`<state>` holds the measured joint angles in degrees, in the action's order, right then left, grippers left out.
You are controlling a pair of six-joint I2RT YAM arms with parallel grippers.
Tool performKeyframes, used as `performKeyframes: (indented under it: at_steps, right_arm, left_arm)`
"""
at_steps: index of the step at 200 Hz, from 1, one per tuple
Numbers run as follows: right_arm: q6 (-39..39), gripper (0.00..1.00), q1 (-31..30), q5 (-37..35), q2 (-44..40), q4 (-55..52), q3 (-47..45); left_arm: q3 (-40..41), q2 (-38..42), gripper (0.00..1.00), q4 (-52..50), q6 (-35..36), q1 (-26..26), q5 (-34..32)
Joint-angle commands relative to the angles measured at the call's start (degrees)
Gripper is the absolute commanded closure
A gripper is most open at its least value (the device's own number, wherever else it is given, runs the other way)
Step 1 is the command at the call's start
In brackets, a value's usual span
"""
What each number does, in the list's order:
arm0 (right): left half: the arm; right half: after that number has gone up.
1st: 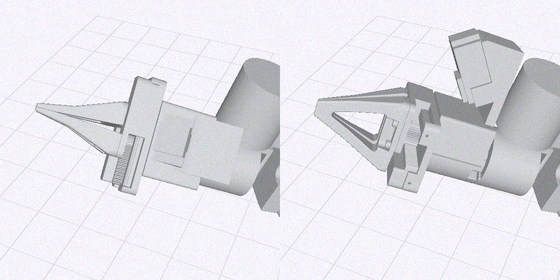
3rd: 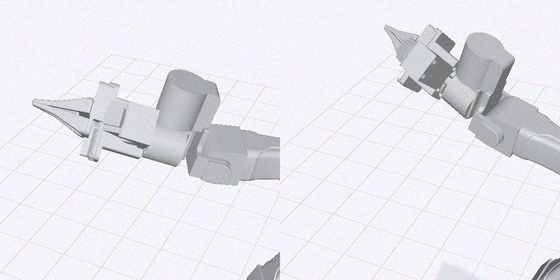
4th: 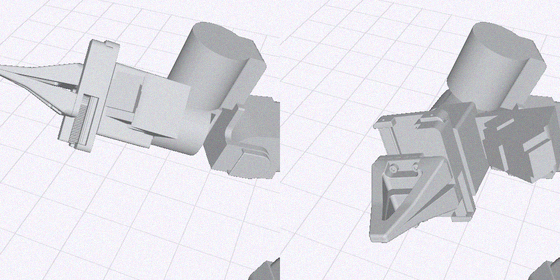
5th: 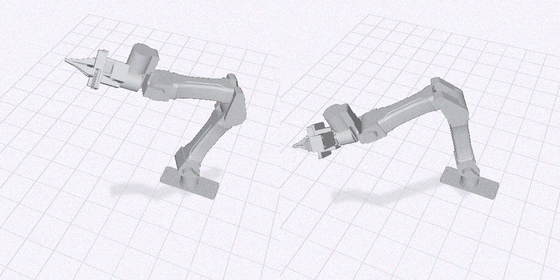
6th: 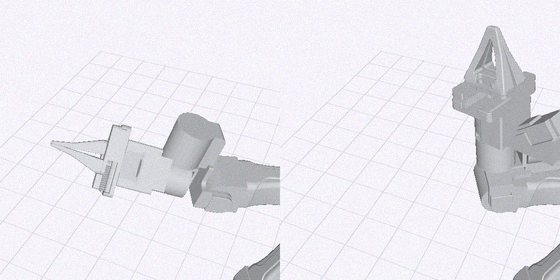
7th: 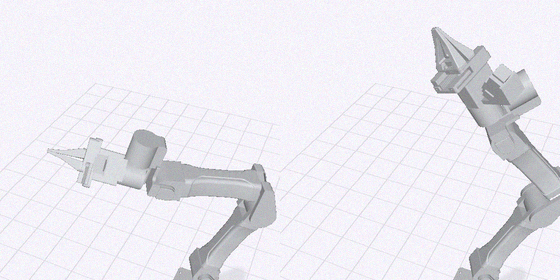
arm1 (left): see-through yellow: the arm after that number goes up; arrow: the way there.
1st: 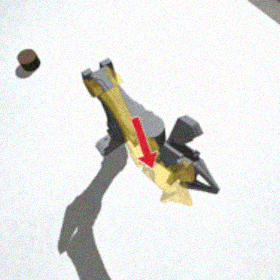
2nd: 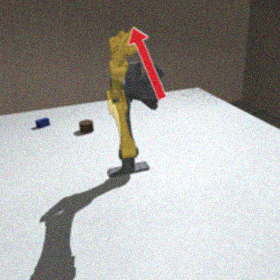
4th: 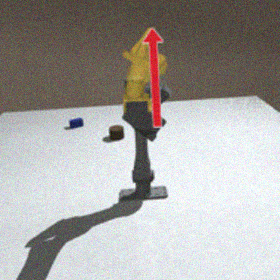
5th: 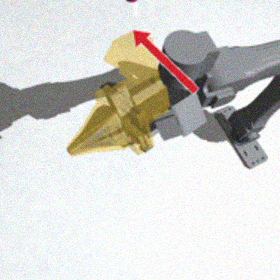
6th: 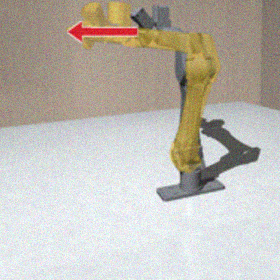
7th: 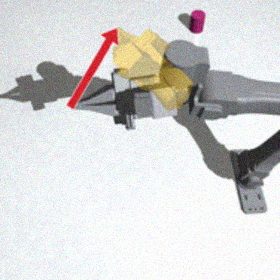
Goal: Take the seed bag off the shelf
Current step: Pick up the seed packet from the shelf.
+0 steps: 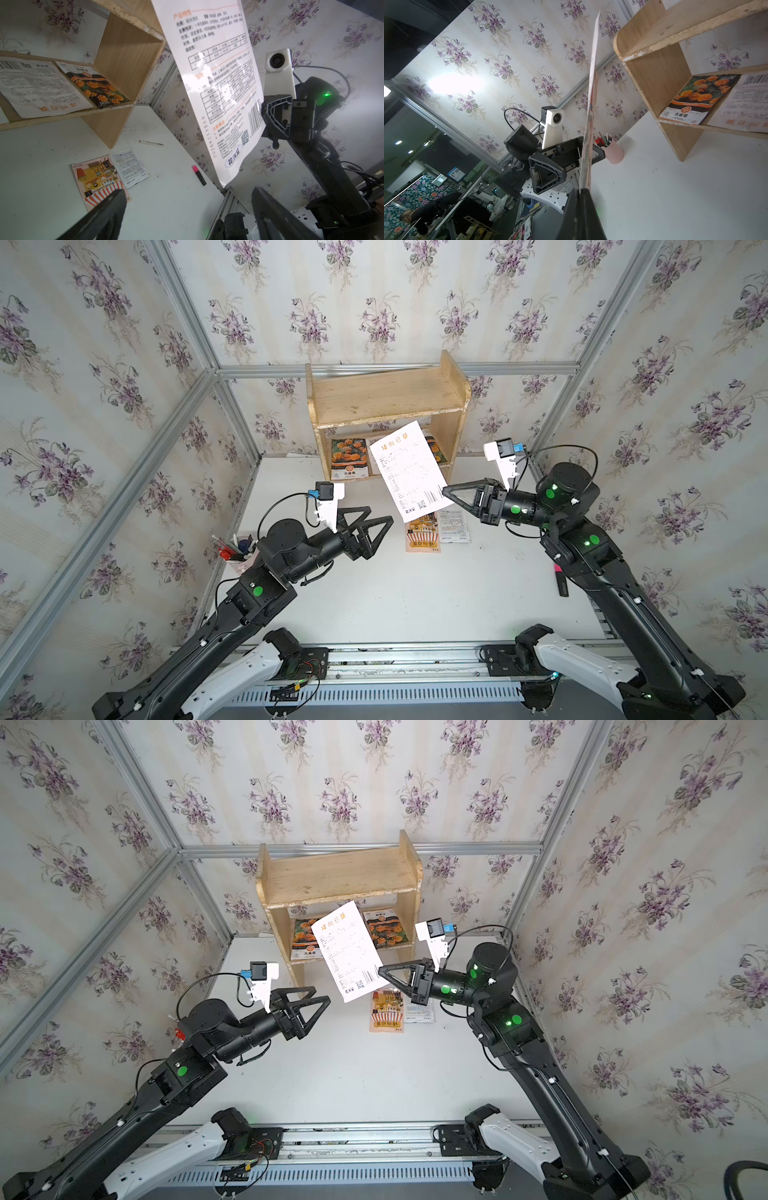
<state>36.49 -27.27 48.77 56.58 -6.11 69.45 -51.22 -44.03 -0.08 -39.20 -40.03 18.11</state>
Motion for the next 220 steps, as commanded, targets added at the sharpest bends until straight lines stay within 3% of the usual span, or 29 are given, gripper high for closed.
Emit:
performKeyframes:
  at_steps: [1, 54, 99, 131, 177, 192, 220]
  right_arm:
    - [3.15, 1.00, -1.06, 2.31, -1.35, 5.69, -1.68]
    - [4.73, 1.00, -7.28, 1.07, -2.52, 8.96, -4.46]
    - [2.48, 1.00, -8.02, -2.17, -3.66, 6.75, -5.02]
    - [2.36, 1.00, -8.15, -3.11, -4.24, 7.16, -6.12]
    - [2.45, 1.00, -8.24, -3.58, -4.28, 7.87, -7.35]
    - [1.87, 1.00, -8.31, -4.31, -4.51, 7.25, -7.49]
    - [-0.69, 0.78, -8.33, -7.71, -5.60, 3.43, -7.62]
  left_arm:
    - [-0.26, -0.06, 0.02, 7.29, -2.29, 0.13, 3.74]
    - [-0.33, -2.14, 0.06, 12.94, -5.53, 0.30, 6.28]
    - [-1.16, -1.85, 0.57, 12.36, -6.50, 0.33, 7.09]
    - [-1.51, -0.89, 0.76, 10.59, -6.33, 0.30, 6.94]
    - [-2.45, -1.24, 1.00, 9.53, -6.50, 0.30, 8.10]
    - [-3.06, -1.80, 1.00, 8.62, -6.12, 0.30, 8.65]
    - [-4.87, -2.56, 1.00, 4.37, -3.92, 0.28, 9.98]
